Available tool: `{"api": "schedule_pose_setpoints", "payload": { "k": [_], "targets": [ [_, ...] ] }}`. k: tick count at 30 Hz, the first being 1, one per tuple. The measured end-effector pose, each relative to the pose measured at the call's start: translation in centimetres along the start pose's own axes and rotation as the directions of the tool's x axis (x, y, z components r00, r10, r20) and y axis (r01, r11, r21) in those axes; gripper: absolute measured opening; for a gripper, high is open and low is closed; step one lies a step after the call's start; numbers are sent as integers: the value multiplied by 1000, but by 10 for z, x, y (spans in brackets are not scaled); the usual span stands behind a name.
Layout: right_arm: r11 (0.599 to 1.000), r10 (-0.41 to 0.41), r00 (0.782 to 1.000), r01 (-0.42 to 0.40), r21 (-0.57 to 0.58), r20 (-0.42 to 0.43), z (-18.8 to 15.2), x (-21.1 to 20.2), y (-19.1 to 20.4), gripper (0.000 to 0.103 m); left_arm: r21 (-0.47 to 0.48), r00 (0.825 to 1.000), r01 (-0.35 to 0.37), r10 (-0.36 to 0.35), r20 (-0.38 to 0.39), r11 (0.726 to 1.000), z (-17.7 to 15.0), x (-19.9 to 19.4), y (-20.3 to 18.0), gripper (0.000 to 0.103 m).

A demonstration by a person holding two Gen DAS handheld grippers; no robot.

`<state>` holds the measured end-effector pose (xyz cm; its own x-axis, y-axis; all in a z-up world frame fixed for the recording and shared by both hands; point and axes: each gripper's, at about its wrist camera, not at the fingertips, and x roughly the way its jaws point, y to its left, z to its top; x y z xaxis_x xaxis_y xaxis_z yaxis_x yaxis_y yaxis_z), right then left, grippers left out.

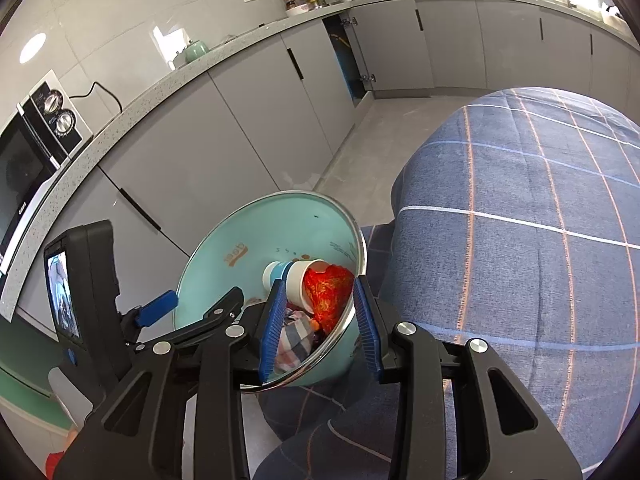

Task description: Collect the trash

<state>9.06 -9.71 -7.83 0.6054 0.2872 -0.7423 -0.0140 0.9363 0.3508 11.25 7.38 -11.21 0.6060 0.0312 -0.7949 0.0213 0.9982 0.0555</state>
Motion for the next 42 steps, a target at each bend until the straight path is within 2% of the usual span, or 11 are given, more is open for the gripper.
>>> {"api": "schedule_pose_setpoints", "payload": {
  "k": [3,6,9,11,17,23,42],
  "targets": [
    [1000,-6,1000,6,15,15,0,-4,-5,40,-14,1000,-22,23,19,1000,2,-6,3,91],
    [1000,-5,999,4,26,40,-1,-9,-7,51,-49,999,-19,21,48,999,3,-17,10,95],
    [1000,1,1000,-2,22,30,-5,-6,-3,62,-62,999,-22,25,45,998,0,-22,16,97],
    [999,8,1000,-9,33,25,-8,-4,-3,75,-75,999,-34,37,36,997,-4,-24,21,97],
    [1000,6,1000,-6,-8,-20,-19,2,10,75,-91,998,-67,66,-13,994,-19,-27,34,97],
    [1000,4,999,-5,-24,-32,-30,-6,17,80,-64,988,-150,147,-40,987,-39,-37,46,97],
    [997,-19,999,15,-71,-46,-92,-32,23,82,-47,990,-119,114,-83,992,-104,-59,48,97]
  ]
}}
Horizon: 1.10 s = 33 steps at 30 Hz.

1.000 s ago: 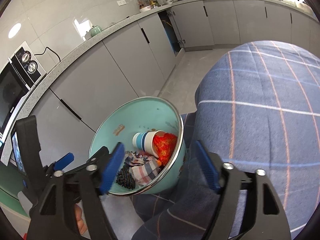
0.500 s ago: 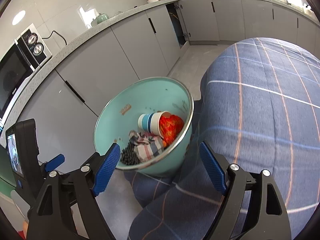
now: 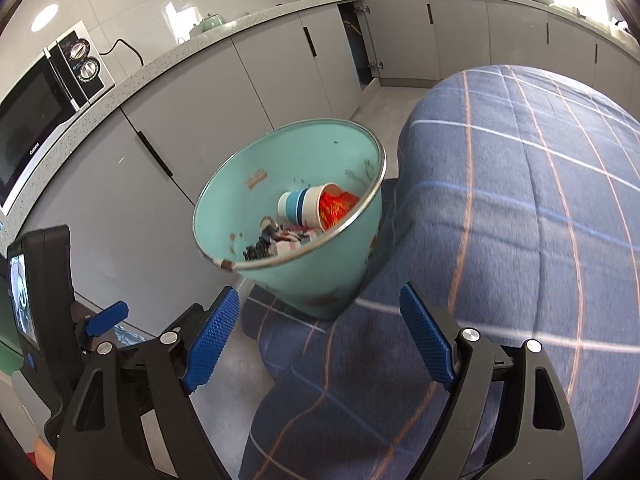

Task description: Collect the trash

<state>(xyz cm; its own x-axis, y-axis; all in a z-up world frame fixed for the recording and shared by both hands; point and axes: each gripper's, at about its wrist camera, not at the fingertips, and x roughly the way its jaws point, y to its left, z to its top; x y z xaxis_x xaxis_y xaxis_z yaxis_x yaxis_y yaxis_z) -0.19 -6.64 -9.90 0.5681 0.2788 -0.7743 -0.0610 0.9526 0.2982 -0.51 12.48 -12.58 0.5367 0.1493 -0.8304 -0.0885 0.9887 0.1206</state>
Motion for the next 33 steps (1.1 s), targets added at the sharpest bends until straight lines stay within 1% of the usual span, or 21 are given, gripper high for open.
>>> {"api": "schedule_pose_setpoints", "payload": {
  "k": [3,7,10,14,17,19,21,22,24,25,27,28,29,30,31,33],
  "targets": [
    [1000,-1,1000,1,-4,3,-8,-7,0,82,-3,1000,13,-13,-9,1000,-13,-7,2,97],
    [1000,-2,1000,3,-9,18,-19,-20,2,82,-15,1000,9,-9,0,1000,-24,-17,5,97],
    [1000,0,1000,0,-18,27,-24,-30,5,82,-28,1000,26,-25,12,999,-31,-26,7,97],
    [999,4,999,-3,-37,45,-29,-46,10,82,-25,998,20,-19,53,999,-36,-43,9,97],
    [999,4,998,-1,-41,68,-32,-60,13,82,-26,994,7,-4,108,1000,-39,-62,13,97],
    [999,0,996,4,-41,87,-32,-68,15,82,-27,988,-4,8,156,1000,-41,-77,13,97],
    [999,-6,993,11,-41,115,-33,-77,17,82,-28,978,-5,11,208,1000,-42,-93,15,97],
    [999,-8,991,13,-42,135,-32,-84,18,82,-27,969,-1,8,248,1000,-43,-104,16,97],
    [999,-12,986,20,-45,169,-32,-95,20,83,-29,952,-4,13,304,1000,-42,-119,19,98],
    [999,-14,982,23,-48,188,-32,-103,21,85,-31,945,-5,15,327,1000,-41,-125,20,98],
    [998,-17,972,29,-48,233,-32,-117,24,86,-38,925,-14,27,380,999,-42,-139,23,98],
    [998,-17,968,30,-48,249,-32,-122,25,87,-42,909,-16,32,415,999,-42,-148,25,98],
    [998,-16,963,31,-50,268,-31,-129,27,87,-44,897,-16,34,440,999,-43,-154,27,98],
    [998,-16,959,31,-50,282,-31,-133,28,87,-45,887,-13,32,460,999,-43,-160,28,98],
    [998,-15,951,31,-49,309,-31,-141,30,88,-47,878,-7,28,479,999,-43,-167,29,98],
    [998,-11,940,32,-55,342,-30,-150,32,90,-57,863,8,22,504,998,-41,-178,34,98]
  ]
}}
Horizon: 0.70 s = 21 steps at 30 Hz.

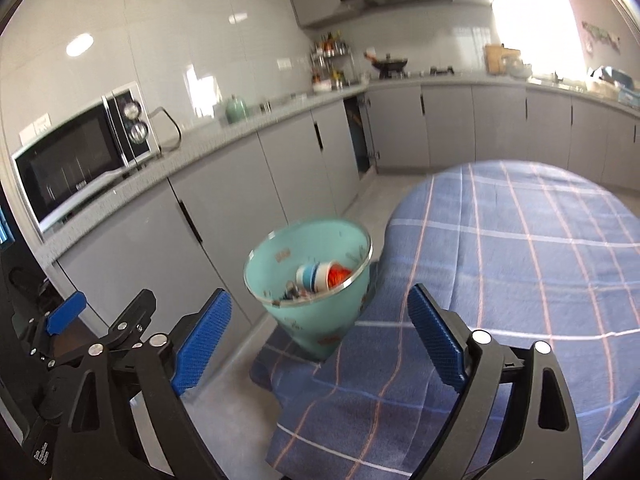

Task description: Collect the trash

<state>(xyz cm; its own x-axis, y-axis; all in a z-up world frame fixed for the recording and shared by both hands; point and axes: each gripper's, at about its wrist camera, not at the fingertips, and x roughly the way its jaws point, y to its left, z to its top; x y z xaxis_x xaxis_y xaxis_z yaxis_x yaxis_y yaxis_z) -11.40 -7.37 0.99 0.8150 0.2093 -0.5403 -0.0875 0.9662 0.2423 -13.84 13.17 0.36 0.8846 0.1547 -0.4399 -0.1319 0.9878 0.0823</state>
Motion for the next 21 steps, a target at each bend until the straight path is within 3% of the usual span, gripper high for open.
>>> {"api": "schedule_pose_setpoints", "payload": {
  "k": [13,21],
  "targets": [
    [999,35,978,-26,-44,205,17,-54,22,97,-36,989,40,-35,143,999,24,-48,15,98],
    [997,64,953,-49,-56,297,23,-69,30,98,-40,967,69,-57,247,997,34,-69,21,98]
  ]
}}
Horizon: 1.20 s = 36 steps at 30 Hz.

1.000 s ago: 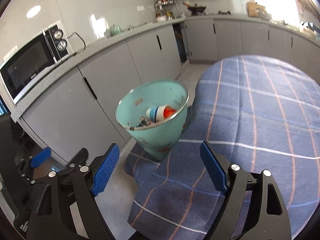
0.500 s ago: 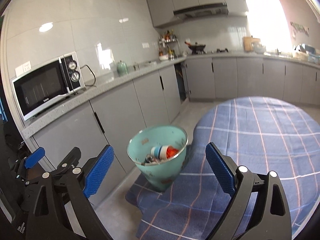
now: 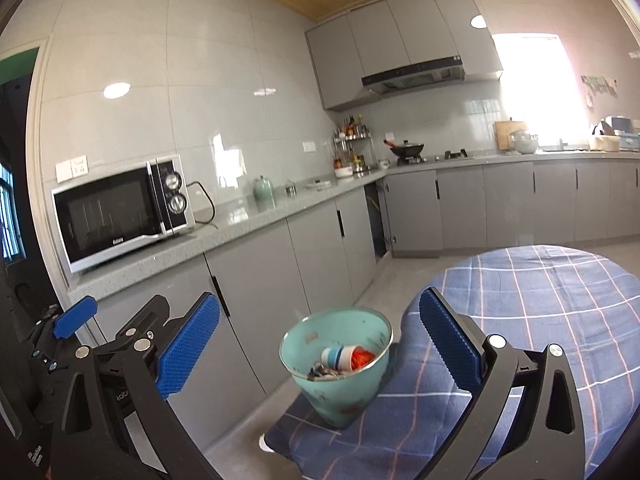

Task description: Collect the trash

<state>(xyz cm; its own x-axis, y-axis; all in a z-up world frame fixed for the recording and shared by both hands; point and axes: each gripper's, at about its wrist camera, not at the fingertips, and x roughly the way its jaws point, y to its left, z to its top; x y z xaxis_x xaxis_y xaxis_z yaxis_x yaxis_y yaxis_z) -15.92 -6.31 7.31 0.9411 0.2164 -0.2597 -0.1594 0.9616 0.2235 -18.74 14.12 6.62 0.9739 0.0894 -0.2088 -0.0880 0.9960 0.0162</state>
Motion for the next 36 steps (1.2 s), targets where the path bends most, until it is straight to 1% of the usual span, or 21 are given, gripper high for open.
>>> {"api": "schedule_pose_setpoints", "payload": {
  "k": [9,24,36],
  "targets": [
    [1000,2,999,-3,14,52,4,-10,3,98,-11,1000,5,-5,-9,1000,1,2,5,98],
    [999,-13,999,12,40,36,3,-8,0,98,-11,1000,-11,11,7,1000,3,-1,11,98],
    [998,-25,999,24,53,29,0,-8,-3,98,-6,1000,-10,10,-6,1000,3,3,10,98]
  ]
}}
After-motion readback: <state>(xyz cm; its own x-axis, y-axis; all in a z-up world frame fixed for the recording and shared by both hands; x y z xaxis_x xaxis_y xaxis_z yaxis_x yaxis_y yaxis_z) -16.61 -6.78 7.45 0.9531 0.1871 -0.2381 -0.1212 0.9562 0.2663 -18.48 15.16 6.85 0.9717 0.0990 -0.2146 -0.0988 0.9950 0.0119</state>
